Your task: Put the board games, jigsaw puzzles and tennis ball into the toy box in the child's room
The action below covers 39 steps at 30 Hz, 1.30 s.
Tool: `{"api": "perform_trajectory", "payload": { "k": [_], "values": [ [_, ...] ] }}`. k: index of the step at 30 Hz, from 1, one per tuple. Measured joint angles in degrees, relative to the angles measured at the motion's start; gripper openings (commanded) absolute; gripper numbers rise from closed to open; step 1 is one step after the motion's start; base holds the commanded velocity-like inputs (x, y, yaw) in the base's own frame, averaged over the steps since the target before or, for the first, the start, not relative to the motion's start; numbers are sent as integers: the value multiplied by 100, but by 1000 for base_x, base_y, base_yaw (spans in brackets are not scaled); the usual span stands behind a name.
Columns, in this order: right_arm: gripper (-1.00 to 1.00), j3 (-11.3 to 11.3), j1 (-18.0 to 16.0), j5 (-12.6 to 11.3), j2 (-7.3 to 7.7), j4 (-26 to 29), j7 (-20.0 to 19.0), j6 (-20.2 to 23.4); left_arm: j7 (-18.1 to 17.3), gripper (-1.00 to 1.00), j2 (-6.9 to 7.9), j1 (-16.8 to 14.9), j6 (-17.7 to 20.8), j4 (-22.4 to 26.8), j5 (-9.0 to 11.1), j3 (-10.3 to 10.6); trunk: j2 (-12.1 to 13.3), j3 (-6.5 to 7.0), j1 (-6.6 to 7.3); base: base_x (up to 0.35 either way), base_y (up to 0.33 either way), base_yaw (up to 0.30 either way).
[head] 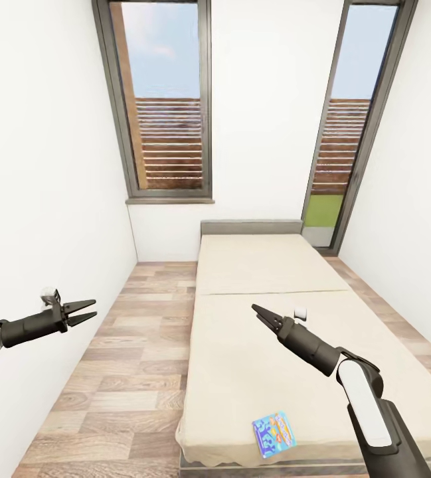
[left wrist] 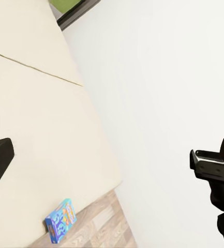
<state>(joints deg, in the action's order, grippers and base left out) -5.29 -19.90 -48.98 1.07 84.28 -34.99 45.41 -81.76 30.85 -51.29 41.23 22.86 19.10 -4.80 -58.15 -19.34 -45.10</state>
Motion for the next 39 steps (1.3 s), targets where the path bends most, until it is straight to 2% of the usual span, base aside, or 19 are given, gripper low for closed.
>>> {"api": "perform_trajectory", "payload": {
  "k": [15, 20, 26, 39],
  "values": [
    [100, -27, 0, 0, -12, -83, 23, 30, 40, 100, 0, 0, -6, 0, 1, -4, -602, -270, -330, 0, 0, 0],
    [100, -173, 0, -2, -16, -272, 30, 57, 43, 100, 0, 0, -8, 1, 1, -3, -803, -360, -440, -9, 0, 0],
    [100, -434, -7, -13, -18, -810, 32, 67, 45, 100, 0, 0, -12, 0, 3, -1, -1043, -467, -574, -197, 0, 0],
    [100, -539, -9, -40, -18, -1030, 28, 71, 45, 100, -1, 0, -8, 0, 2, 0, -1565, -701, -857, -52, 0, 0]
  ]
}}
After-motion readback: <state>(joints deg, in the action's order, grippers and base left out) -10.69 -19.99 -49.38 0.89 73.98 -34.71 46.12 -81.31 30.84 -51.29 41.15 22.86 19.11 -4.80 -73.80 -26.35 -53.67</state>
